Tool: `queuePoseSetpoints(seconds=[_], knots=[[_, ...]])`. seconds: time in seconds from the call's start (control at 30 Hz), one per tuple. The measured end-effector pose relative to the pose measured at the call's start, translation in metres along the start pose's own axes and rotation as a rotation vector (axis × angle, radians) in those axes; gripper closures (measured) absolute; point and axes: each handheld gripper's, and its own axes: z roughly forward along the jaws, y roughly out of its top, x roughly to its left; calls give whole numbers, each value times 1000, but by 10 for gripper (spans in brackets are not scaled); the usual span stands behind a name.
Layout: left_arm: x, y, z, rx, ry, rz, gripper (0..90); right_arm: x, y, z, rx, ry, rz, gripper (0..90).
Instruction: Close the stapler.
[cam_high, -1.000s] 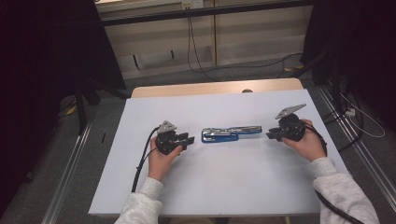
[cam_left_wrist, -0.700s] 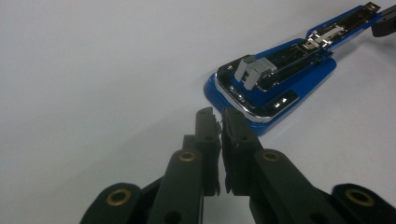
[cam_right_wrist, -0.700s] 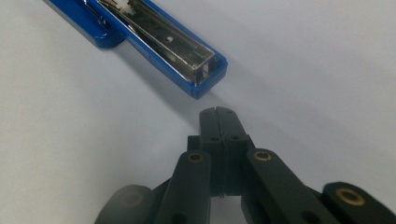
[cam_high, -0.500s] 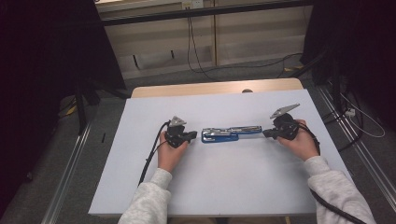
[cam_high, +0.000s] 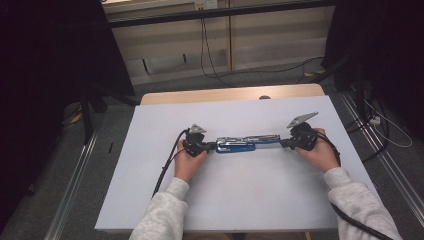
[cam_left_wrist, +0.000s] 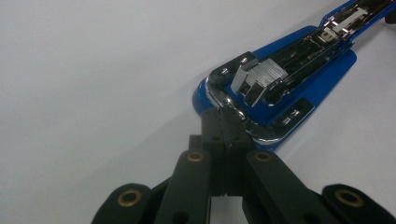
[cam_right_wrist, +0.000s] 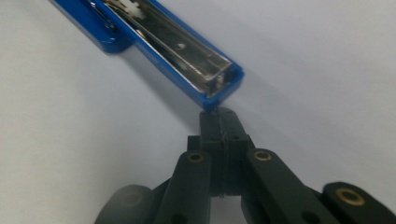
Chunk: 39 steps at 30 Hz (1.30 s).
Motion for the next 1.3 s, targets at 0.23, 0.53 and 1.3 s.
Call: queuePoseSetpoints(seconds=[0.23,0.53,1.3], knots=[[-1,0,0,-1,5,3,900,5,9,-7,-89,1,5,900],[3,-1,-5,-9,38,5,772,18,16,-4,-158,45,-22,743],[1,-26,-83,-58,29,34,159,46,-19,-27,-167,47,43,238]])
